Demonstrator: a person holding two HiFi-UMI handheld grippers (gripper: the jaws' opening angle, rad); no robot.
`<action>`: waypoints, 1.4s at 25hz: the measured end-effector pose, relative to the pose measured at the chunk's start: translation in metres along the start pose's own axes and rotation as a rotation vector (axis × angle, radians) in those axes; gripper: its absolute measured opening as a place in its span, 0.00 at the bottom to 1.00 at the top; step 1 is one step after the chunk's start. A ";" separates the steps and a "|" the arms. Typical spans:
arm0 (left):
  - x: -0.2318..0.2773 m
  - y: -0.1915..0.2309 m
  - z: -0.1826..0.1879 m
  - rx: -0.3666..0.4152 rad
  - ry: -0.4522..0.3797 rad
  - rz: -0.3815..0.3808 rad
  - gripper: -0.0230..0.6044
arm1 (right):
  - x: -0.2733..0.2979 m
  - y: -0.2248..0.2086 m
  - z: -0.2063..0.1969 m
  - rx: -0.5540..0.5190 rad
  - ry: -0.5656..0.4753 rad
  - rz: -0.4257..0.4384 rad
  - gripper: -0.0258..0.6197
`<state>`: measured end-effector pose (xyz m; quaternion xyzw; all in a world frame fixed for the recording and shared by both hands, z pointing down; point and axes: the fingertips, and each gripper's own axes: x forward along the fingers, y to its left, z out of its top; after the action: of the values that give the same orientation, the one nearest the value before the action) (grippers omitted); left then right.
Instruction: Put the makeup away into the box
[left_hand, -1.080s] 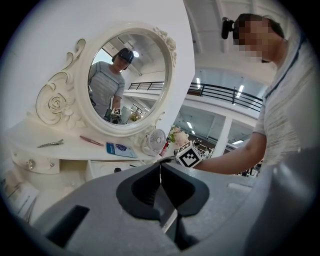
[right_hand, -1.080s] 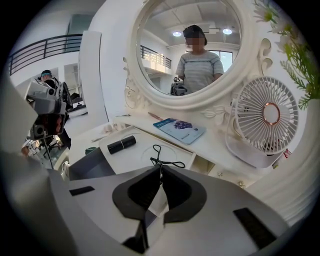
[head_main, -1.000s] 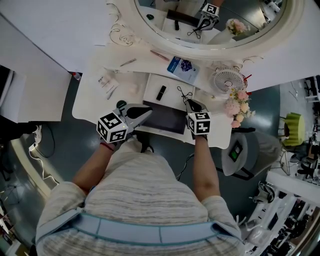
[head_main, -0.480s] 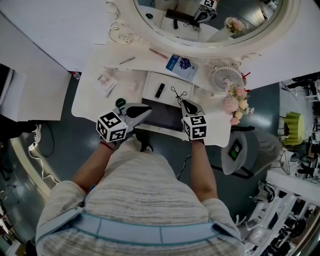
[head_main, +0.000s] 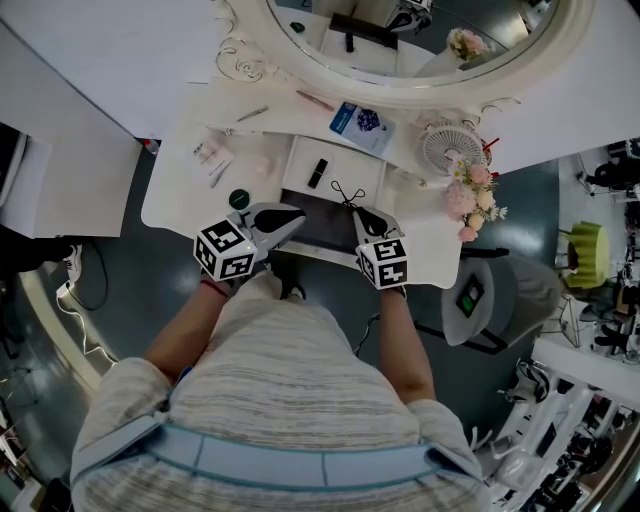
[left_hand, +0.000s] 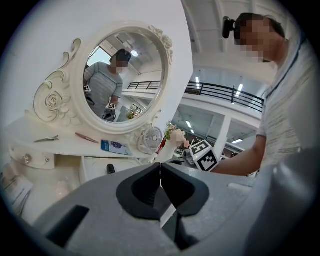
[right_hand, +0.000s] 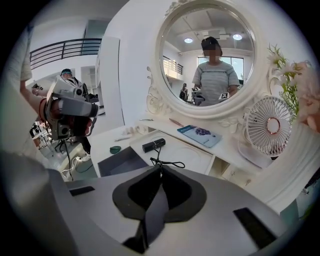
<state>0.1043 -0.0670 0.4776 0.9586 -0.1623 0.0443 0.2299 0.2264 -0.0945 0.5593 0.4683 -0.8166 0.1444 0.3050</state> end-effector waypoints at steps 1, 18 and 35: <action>0.001 -0.001 -0.001 0.000 0.001 -0.001 0.06 | -0.001 0.002 -0.002 -0.002 0.003 0.003 0.07; 0.011 -0.012 -0.009 -0.005 0.013 -0.005 0.06 | -0.005 0.019 -0.041 0.021 0.068 0.046 0.07; 0.006 -0.011 -0.012 -0.007 0.021 -0.002 0.06 | 0.013 0.019 -0.068 0.015 0.172 0.039 0.07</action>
<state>0.1138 -0.0540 0.4843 0.9574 -0.1589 0.0537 0.2349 0.2297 -0.0585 0.6209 0.4402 -0.7953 0.1960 0.3677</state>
